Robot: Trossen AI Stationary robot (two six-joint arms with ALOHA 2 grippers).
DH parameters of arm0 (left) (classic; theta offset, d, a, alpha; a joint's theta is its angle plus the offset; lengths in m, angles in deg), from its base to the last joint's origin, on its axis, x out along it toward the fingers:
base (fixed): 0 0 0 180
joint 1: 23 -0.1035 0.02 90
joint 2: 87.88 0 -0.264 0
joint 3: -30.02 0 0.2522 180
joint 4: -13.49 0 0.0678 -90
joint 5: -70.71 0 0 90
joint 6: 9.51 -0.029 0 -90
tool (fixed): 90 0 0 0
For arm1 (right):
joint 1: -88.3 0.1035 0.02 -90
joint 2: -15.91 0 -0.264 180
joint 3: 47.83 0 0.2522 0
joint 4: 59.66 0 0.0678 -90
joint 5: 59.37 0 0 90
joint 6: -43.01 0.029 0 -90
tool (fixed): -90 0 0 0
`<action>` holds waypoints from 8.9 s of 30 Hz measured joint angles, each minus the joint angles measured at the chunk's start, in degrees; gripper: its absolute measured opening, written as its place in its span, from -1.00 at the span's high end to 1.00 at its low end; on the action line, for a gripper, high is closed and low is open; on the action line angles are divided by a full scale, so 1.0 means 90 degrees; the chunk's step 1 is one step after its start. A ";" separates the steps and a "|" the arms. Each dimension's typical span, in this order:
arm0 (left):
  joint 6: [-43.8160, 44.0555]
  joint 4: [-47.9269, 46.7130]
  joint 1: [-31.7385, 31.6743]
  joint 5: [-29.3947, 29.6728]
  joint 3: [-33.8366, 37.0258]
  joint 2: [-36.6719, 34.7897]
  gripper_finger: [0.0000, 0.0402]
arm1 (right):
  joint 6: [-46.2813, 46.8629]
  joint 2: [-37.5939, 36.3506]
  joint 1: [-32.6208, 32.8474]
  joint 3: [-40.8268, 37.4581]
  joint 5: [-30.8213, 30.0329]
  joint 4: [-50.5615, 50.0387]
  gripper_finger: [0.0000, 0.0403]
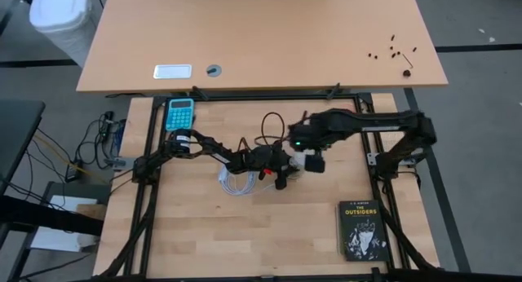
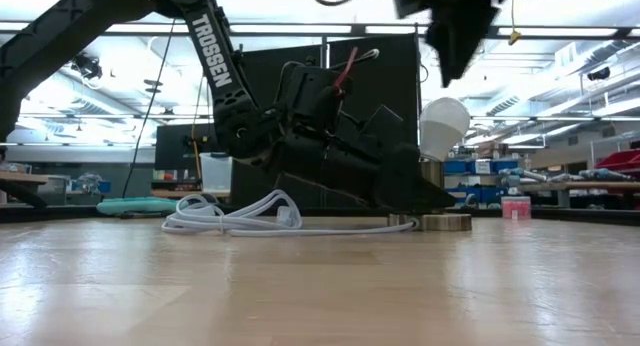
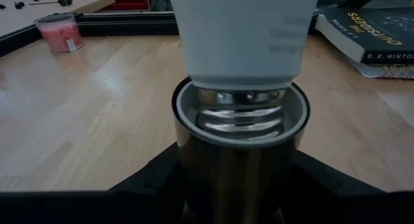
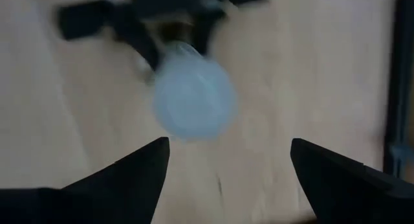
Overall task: Screw lightbulb
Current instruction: Insert the lightbulb into the lamp
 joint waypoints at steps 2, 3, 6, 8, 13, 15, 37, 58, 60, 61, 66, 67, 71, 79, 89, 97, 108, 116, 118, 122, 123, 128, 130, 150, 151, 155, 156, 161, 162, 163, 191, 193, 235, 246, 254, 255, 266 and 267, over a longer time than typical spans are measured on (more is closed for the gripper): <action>0.0012 -0.0016 0.0019 0.0006 0.0000 0.0000 0.04 | 0.0383 -0.0367 -0.0093 -0.0480 -0.0176 0.0049 -0.65; 0.0016 -0.0028 0.0037 0.0006 0.0000 -0.0002 0.04 | 0.0544 -0.0521 -0.0154 -0.0717 -0.0201 0.0066 -0.65; 0.0016 -0.0031 0.0080 0.0003 0.0000 -0.0004 0.04 | 0.0888 -0.0860 -0.0305 -0.1452 -0.0212 0.0322 -0.65; 0.0018 -0.0031 0.0082 0.0003 0.0000 -0.0004 0.04 | 0.0986 -0.0925 -0.0364 -0.1810 -0.0205 0.0535 -0.65; 0.0021 -0.0033 0.0082 -0.0004 0.0000 -0.0003 0.04 | 0.1038 -0.0934 -0.0375 -0.2189 -0.0290 0.1197 -0.65; 0.0021 -0.0033 0.0082 -0.0004 0.0000 -0.0004 0.04 | 0.0982 -0.0927 -0.0375 -0.2247 -0.0284 0.1532 -0.65; 0.0028 -0.0043 0.0082 -0.0006 0.0005 0.0002 0.04 | 0.0755 -0.0929 -0.0445 -0.2248 -0.0042 0.2363 -0.65; 0.0038 -0.0045 0.0094 -0.0006 0.0007 0.0007 0.04 | 0.1108 -0.2278 0.0527 -0.4061 0.0354 0.3897 -0.65; 0.0045 -0.0042 0.0103 -0.0004 0.0007 0.0007 0.04 | 0.1128 -0.2532 0.0726 -0.4689 0.0131 0.4967 -0.65; 0.0061 -0.0042 0.0106 -0.0004 0.0007 0.0007 0.04 | 0.1134 -0.2631 0.0796 -0.4969 -0.0058 0.5382 -0.65; 0.0128 -0.0034 0.0109 -0.0006 0.0009 0.0007 0.04 | 0.0968 -0.2821 0.0941 -0.6117 -0.0659 0.7323 -0.65; 0.0135 -0.0027 0.0109 -0.0007 0.0010 0.0010 0.04 | 0.0899 -0.2793 0.0941 -0.6278 -0.0663 0.7697 -0.65; 0.0140 0.0008 0.0109 -0.0009 0.0010 0.0015 0.04 | 0.0394 -0.2554 0.0873 -0.6682 -0.0735 0.8940 -0.65; 0.0179 0.0018 0.0109 -0.0011 0.0010 0.0015 0.04 | -0.0362 -0.2248 0.0803 -0.6741 -0.0761 0.9956 -0.65; 0.0187 0.0018 0.0109 -0.0014 0.0010 0.0015 0.04 | -0.0741 -0.1954 0.0665 -0.6820 -0.0572 1.0686 -0.63; 0.0189 -0.0006 0.0109 -0.0014 0.0010 0.0015 0.04 | -0.0868 -0.1972 0.0655 -0.7466 -0.0483 1.1933 -0.44; 0.0189 -0.0005 0.0104 -0.0015 0.0010 0.0015 0.04 | -0.0932 -0.1966 0.0543 -0.7506 -0.0316 1.2188 -0.20; 0.0189 -0.0011 0.0104 -0.0016 0.0010 0.0015 0.04 | -0.0611 -0.1966 0.0138 -0.7503 0.0383 1.2018 -0.16; 0.0189 -0.0011 0.0104 -0.0016 0.0010 0.0014 0.04 | -0.0687 -0.1966 0.0076 -0.7503 0.0691 1.2026 -0.14; 0.0186 -0.0014 0.0104 -0.0016 0.0010 0.0012 0.04 | -0.0891 -0.1966 -0.0097 -0.7501 0.1109 1.2015 -0.14; 0.0184 -0.0012 0.0104 -0.0019 0.0010 0.0012 0.04 | -0.0897 -0.1966 -0.0149 -0.7498 0.1169 1.1977 -0.14; 0.0160 -0.0003 0.0104 -0.0026 0.0010 0.0012 0.04 | -0.1032 -0.1966 -0.0387 -0.7498 0.1787 1.1938 -0.13; 0.0157 0.0015 0.0104 -0.0146 0.0010 0.0012 0.04 | -0.1105 -0.1966 -0.0488 -0.7498 0.1964 1.1916 -0.13; -0.0490 0.0321 0.0079 -0.1269 0.0017 0.0024 0.04 | -0.1052 -0.1569 -0.0469 -0.7493 0.2922 1.2023 -0.14; -0.0487 0.0322 0.0079 -0.1237 0.0017 0.0024 0.04 | -0.1046 -0.1554 -0.0418 -0.7493 0.2772 1.2058 -0.14; -0.0349 0.0326 0.0068 -0.1102 0.0017 0.0024 0.04 | -0.1030 -0.1553 -0.0232 -0.7493 0.2358 1.2127 -0.14; -0.0318 0.0326 0.0062 -0.1096 0.0017 0.0024 0.04 | -0.1010 -0.1553 -0.0193 -0.7492 0.2281 1.2126 -0.14; -0.0168 0.0331 0.0048 -0.1002 0.0017 0.0024 0.04 | -0.0865 -0.1553 -0.0033 -0.7486 0.1643 1.2062 -0.14; -0.0154 0.0331 0.0048 -0.1002 0.0017 0.0024 0.04 | -0.0865 -0.1553 -0.0011 -0.7486 0.1560 1.2065 -0.14; -0.0143 0.0333 0.0048 -0.1002 0.0017 0.0024 0.04 | -0.0851 -0.1553 0.0013 -0.7486 0.1498 1.2074 -0.15; 0.0147 0.0282 0.0050 -0.0575 0.0015 0.0015 0.04 | 0.0735 -0.1556 0.1157 -0.7481 -0.0999 1.1354 -0.28; 0.0145 0.0282 0.0050 -0.0573 0.0015 0.0015 0.04 | 0.0801 -0.1557 0.1162 -0.7481 -0.0995 1.1302 -0.28; -0.0072 0.0166 0.0048 -0.1489 0.0005 0.0005 0.04 | -0.0597 -0.1968 0.0973 -0.7635 -0.0040 1.1931 -0.28; -0.0193 0.0171 0.0048 -0.2099 0.0005 0.0005 0.04 | -0.1363 -0.1966 0.0339 -0.8312 0.1399 1.3416 -0.28; -0.0108 0.0171 0.0048 -0.2102 0.0005 0.0005 0.04 | -0.1535 -0.1964 0.0162 -0.8312 0.1865 1.3526 -0.28; -0.0098 0.0171 0.0048 -0.2097 0.0005 0.0005 0.04 | -0.1532 -0.1964 0.0162 -0.8312 0.1866 1.3541 -0.28; -0.0055 0.0166 0.0048 -0.1998 0.0005 0.0005 0.04 | -0.1559 -0.1959 0.0188 -0.7972 0.1869 1.3251 -0.24; -0.0052 0.0166 0.0048 -0.1998 0.0005 0.0005 0.04 | -0.1546 -0.1959 0.0188 -0.7972 0.1866 1.3200 -0.24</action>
